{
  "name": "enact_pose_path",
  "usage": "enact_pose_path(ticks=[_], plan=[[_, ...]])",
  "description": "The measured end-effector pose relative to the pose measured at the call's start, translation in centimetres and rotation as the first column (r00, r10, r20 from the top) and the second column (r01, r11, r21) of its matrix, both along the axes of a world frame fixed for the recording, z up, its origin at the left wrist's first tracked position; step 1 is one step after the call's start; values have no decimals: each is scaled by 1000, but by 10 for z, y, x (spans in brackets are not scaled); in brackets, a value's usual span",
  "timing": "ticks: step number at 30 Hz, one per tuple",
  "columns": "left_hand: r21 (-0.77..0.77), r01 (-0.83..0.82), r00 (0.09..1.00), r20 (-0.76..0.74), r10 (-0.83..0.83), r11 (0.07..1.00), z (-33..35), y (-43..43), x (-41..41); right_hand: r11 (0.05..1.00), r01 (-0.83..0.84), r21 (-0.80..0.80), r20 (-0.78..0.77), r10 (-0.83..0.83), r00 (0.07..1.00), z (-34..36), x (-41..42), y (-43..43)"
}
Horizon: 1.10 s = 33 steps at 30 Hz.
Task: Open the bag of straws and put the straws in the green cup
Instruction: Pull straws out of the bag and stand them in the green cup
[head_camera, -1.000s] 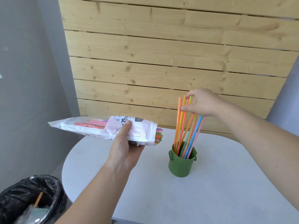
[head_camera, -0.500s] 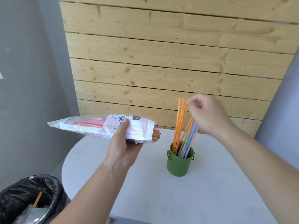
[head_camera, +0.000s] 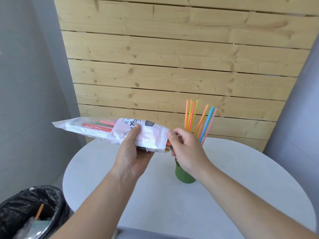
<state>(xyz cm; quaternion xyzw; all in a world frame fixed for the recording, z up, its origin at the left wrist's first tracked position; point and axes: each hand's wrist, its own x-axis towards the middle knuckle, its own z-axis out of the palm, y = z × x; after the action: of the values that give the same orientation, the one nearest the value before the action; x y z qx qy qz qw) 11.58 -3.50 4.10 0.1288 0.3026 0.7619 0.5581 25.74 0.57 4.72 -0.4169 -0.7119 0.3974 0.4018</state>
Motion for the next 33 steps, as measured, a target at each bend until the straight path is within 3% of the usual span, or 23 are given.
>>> enact_pose_path(ticks=[6,12,17,22,33], plan=[[-19,-22,999,35,23,1000,2,0,-2,993,69,94,39,-73,997,-3,9,9],[-20,-35,997,67,36,999,2,1,-3,985,-7,-172,-178,-24,984,2,12,9],[-27,-24,999,37,25,999,2,0,1,982,-10,-189,-149,-19,989,0,10,7],[-25,-28,998,53,29,999,3,0,-2,950,-6,-312,-256,-78,964,4,17,13],[2,-18,1000,-1,18,1000,5,-3,2,926,-25,-375,-272,-84,959,5,18,10]])
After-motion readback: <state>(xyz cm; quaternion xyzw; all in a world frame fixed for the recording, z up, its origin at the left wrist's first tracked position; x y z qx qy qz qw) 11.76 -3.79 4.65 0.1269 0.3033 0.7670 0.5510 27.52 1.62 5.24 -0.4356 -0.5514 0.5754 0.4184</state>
